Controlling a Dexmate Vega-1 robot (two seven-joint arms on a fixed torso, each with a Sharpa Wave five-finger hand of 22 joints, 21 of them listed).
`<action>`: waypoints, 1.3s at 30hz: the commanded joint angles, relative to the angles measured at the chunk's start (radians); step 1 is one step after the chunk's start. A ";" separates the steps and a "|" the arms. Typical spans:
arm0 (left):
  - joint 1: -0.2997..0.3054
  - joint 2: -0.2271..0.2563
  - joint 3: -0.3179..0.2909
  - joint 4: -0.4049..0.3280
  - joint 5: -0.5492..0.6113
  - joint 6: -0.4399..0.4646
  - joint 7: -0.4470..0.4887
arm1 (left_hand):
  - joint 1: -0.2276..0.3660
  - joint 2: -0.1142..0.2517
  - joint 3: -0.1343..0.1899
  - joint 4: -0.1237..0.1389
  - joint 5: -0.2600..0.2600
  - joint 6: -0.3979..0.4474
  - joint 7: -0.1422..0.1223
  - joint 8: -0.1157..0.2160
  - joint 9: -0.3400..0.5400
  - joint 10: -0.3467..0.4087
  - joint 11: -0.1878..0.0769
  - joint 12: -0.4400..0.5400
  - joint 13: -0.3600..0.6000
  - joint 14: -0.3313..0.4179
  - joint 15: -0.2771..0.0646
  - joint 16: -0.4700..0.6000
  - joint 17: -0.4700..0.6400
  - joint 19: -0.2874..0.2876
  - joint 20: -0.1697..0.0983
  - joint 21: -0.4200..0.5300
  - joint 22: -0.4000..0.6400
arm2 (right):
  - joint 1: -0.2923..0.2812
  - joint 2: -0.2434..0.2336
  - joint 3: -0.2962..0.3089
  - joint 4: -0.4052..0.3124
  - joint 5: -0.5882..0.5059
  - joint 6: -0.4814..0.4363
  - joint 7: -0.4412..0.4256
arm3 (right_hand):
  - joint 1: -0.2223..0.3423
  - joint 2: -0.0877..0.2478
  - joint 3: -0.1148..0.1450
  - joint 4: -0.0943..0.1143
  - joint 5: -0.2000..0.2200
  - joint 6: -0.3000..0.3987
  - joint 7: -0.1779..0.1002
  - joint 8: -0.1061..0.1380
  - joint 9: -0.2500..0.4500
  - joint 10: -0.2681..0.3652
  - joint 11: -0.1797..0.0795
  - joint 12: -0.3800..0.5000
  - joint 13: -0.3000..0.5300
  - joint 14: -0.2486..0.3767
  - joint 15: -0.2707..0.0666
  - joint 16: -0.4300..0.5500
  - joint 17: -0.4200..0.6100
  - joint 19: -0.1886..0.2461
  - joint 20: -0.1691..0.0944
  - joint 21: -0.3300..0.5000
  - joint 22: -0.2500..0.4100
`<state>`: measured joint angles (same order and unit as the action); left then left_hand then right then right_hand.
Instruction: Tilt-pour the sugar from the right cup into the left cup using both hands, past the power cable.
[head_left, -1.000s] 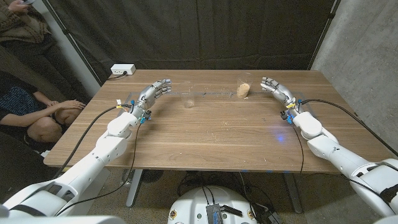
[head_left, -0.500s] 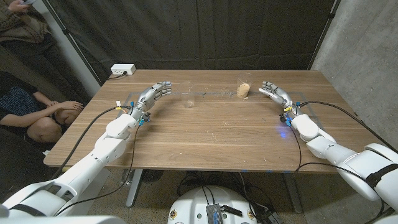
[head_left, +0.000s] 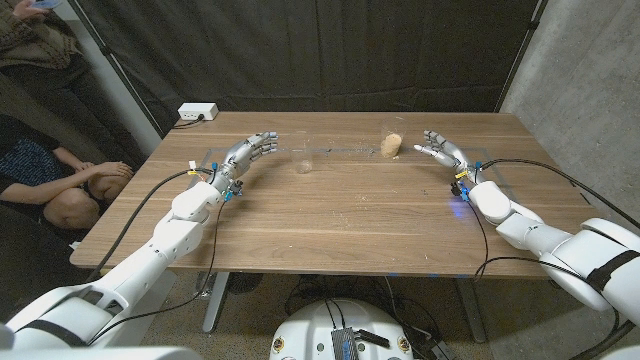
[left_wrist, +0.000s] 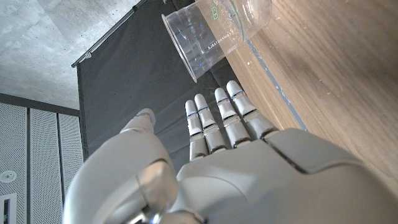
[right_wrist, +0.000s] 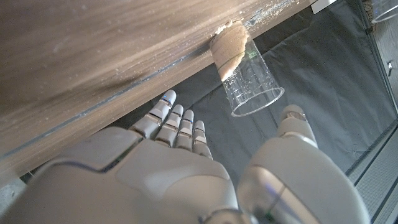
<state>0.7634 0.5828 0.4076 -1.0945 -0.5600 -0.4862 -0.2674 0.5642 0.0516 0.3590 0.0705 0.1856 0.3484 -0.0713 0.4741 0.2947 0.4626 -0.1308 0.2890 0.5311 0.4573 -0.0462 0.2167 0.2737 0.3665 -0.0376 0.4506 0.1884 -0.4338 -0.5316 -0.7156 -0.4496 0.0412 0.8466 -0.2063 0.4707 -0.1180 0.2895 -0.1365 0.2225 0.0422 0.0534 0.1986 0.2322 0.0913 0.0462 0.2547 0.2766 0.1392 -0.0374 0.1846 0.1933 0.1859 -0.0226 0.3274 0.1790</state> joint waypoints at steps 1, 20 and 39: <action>-0.014 0.004 0.013 0.001 0.014 0.016 -0.004 | -0.007 0.001 0.003 0.002 0.008 0.012 0.002 0.000 0.003 0.010 0.000 0.006 0.002 0.007 -0.101 0.007 0.001 0.003 -0.003 -0.003 0.002 | 0.039 -0.016 -0.043 0.011 -0.026 -0.053 -0.008 | -0.005 -0.003 -0.001 0.001 0.011 -0.011 0.004 -0.005 0.000 -0.008 0.001 -0.005 0.004 -0.004 -0.020 -0.001 0.005 -0.010 0.001 -0.006 0.005; -0.022 0.007 0.017 0.010 0.022 0.015 -0.002 | -0.009 0.001 0.006 0.001 0.009 0.017 0.003 0.001 0.003 0.010 0.001 0.005 0.004 0.012 -0.101 0.008 -0.001 0.007 -0.006 -0.005 0.002 | 0.040 -0.048 -0.094 -0.077 -0.101 -0.154 -0.050 | 0.018 -0.010 0.000 -0.011 0.020 -0.050 0.009 -0.006 -0.002 -0.048 0.003 -0.015 0.008 -0.037 -0.015 -0.001 0.003 -0.031 0.020 -0.028 0.006; -0.045 0.000 0.019 0.056 0.012 0.006 -0.035 | -0.011 0.001 0.008 0.000 0.009 0.022 0.000 0.001 0.003 0.013 0.001 0.005 0.005 0.012 -0.102 0.007 -0.003 0.008 -0.007 -0.008 0.003 | 0.039 -0.033 -0.065 -0.149 -0.104 -0.251 -0.001 | 0.016 -0.017 -0.007 -0.008 0.025 -0.068 0.014 -0.004 -0.003 -0.070 0.013 -0.019 0.011 -0.058 0.000 -0.001 0.004 -0.038 0.029 -0.039 0.008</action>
<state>0.7363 0.5875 0.4256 -1.0734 -0.5426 -0.4711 -0.2840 0.5567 0.0520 0.3590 0.0705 0.1855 0.3592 -0.0714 0.4740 0.2946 0.4677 -0.1321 0.2890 0.5308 0.4572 -0.0462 0.2167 0.2692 0.3697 -0.0409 0.4436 0.1883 -0.4042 -0.5842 -0.7883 -0.5809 -0.0611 0.6590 -0.2488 0.4839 -0.1311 0.2855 -0.1407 0.2407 -0.0149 0.0641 0.1918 0.2276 0.0351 0.0558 0.2393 0.2849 0.0907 -0.0359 0.1846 0.1931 0.1509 0.0019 0.2919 0.1842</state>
